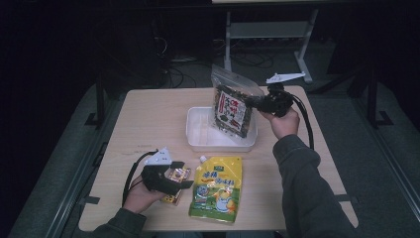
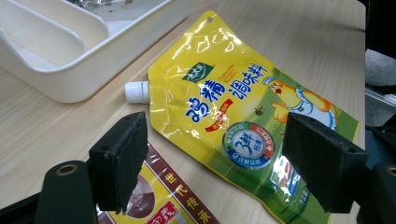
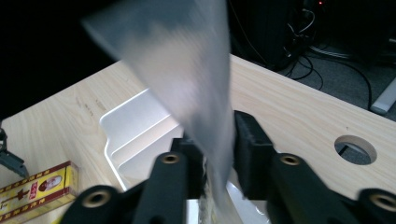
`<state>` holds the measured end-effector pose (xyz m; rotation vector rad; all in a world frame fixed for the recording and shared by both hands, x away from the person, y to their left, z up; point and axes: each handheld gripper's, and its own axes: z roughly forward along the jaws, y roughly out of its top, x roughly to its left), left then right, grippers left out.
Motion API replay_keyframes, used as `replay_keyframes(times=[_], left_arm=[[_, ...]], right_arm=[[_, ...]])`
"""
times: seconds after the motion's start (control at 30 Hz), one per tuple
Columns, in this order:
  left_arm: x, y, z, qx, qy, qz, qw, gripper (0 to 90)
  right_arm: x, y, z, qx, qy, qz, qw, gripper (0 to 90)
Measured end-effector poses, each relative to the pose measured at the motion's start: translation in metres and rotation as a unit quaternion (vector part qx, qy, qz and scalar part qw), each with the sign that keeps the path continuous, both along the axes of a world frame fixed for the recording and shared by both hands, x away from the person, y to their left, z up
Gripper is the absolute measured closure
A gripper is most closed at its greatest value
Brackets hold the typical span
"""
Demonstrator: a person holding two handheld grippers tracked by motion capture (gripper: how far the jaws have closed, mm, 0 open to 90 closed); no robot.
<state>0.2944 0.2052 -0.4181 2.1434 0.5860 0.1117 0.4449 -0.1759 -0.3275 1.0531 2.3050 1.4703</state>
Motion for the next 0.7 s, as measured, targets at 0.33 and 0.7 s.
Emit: replay_keyframes(times=[0.33,0.7], left_arm=[[0.001,-0.002,-0.001,0.000,0.000,-0.005,1.0000,21.8],[0.001,0.001,0.001,-0.001,-0.002,0.000,1.0000,21.0]], right_arm=[[-0.009,-0.017,0.002,0.008,0.011,-0.012,0.9998,62.5],[-0.015,-0.021,0.005,0.009,0.017,-0.010,0.9998,57.2]])
